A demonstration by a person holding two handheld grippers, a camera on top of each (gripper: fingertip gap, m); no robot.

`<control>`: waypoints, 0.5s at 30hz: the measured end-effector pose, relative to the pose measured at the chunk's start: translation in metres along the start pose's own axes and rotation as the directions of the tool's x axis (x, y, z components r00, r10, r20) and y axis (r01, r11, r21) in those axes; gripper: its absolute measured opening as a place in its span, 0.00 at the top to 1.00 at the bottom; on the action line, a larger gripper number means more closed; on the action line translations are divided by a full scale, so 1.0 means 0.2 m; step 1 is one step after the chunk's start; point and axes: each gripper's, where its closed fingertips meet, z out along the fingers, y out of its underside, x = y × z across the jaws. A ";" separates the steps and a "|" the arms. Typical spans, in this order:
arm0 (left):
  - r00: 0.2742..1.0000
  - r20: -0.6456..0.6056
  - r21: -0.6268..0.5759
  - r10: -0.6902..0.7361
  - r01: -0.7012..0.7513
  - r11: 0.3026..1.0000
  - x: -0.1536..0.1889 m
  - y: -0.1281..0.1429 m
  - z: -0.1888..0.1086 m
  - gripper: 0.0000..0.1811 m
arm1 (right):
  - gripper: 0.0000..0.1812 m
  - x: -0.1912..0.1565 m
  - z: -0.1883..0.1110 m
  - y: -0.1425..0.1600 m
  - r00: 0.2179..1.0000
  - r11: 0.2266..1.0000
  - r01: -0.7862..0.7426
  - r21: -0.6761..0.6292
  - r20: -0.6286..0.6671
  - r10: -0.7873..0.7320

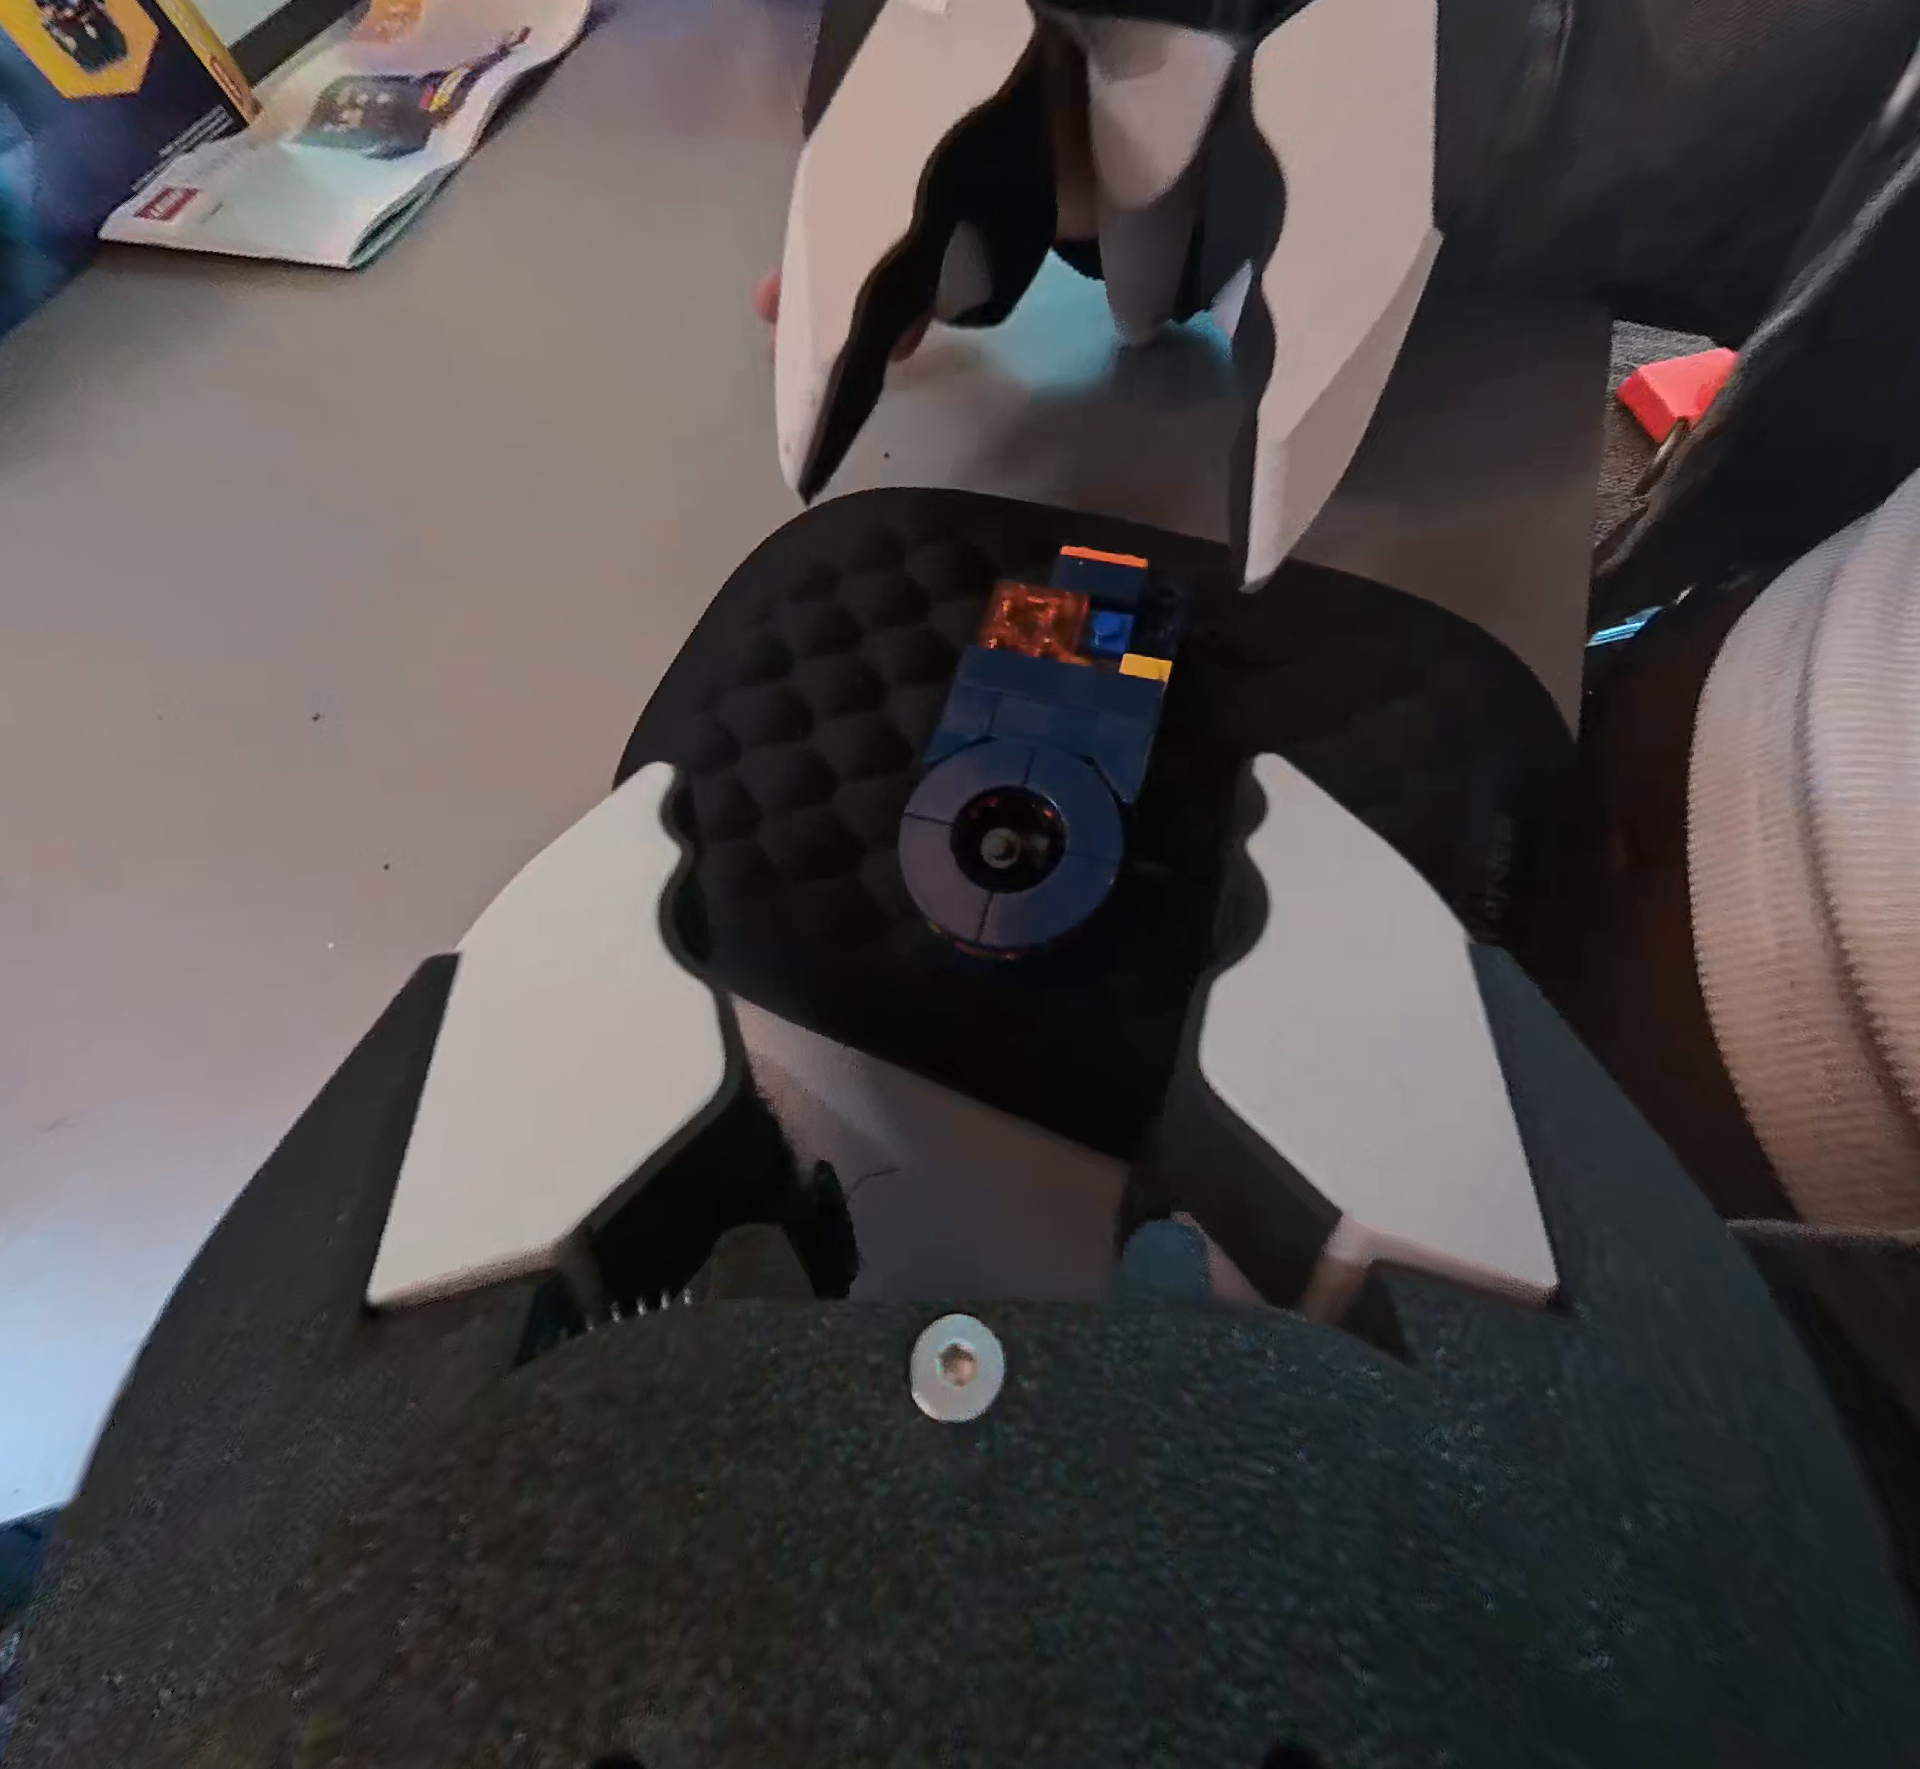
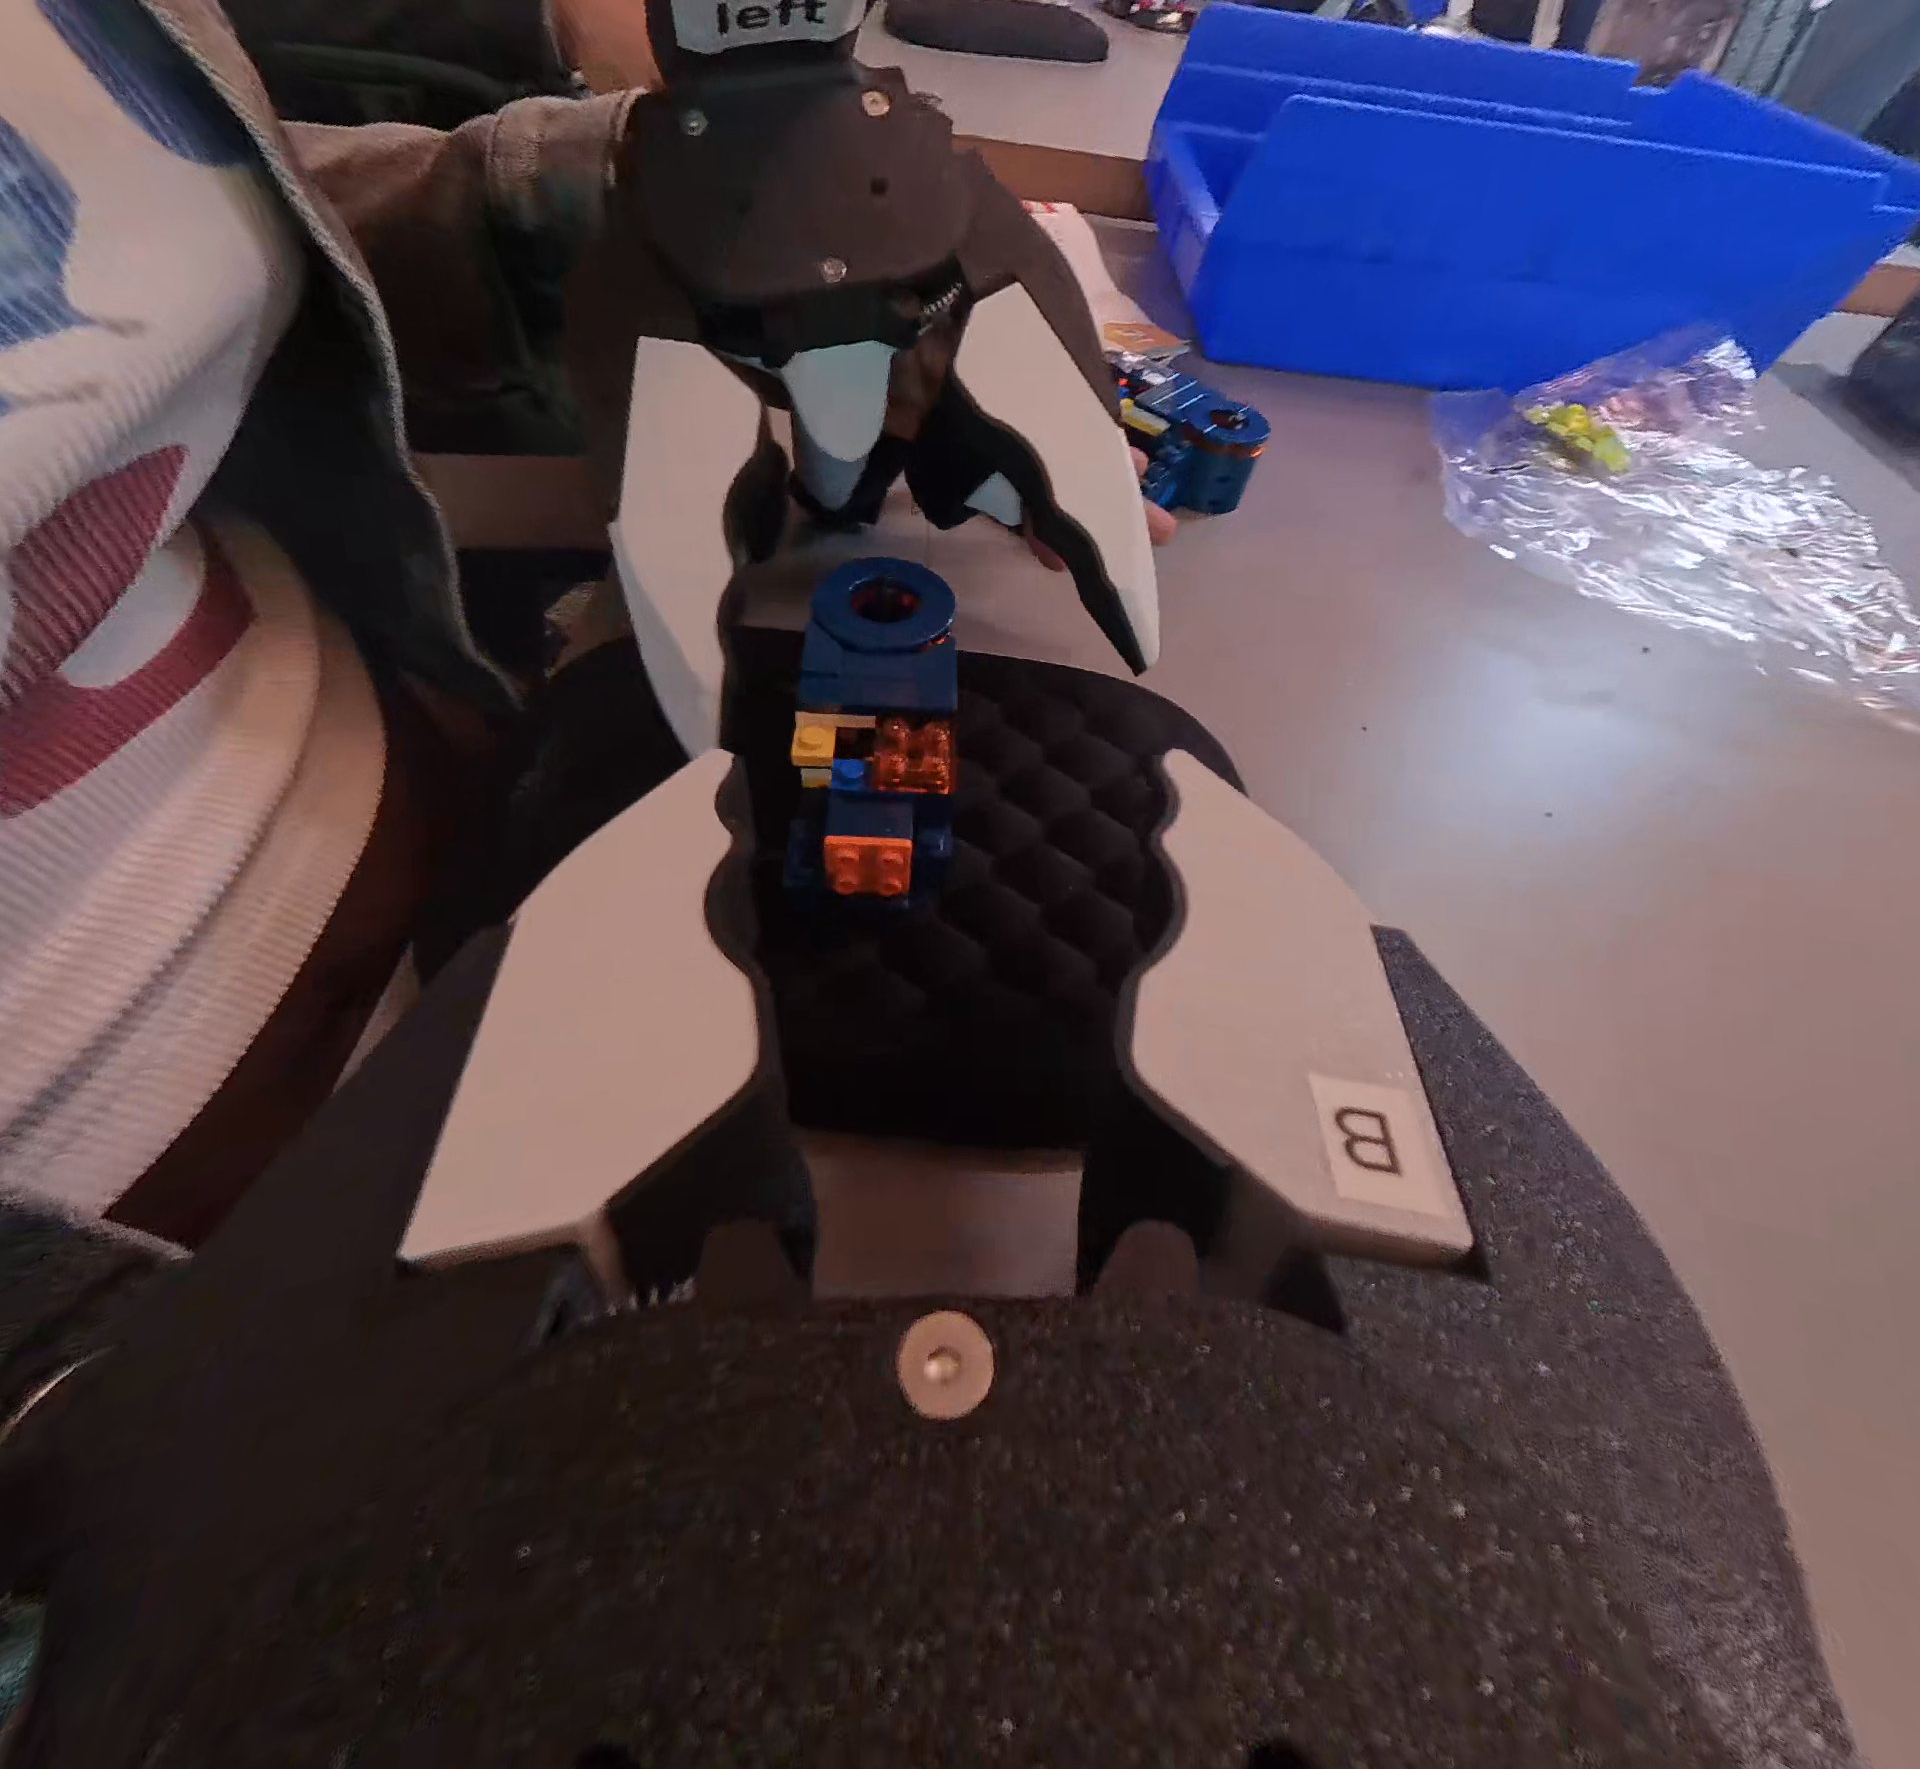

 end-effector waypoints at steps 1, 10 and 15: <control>1.000 -0.011 0.004 0.006 -0.006 1.000 0.01 0.00 0.00 0.51 | 0.60 0.00 0.01 0.01 1.000 1.000 -0.006 -0.015 0.007 0.006; 0.999 -0.042 -0.021 0.031 -0.032 0.999 0.02 0.02 0.02 0.57 | 0.63 -0.02 0.03 0.02 1.000 0.999 -0.002 -0.042 0.025 0.003; 0.997 -0.059 -0.019 0.055 -0.056 0.998 0.04 0.02 0.02 0.65 | 0.71 -0.02 0.03 0.03 1.000 0.999 -0.001 -0.053 0.021 0.002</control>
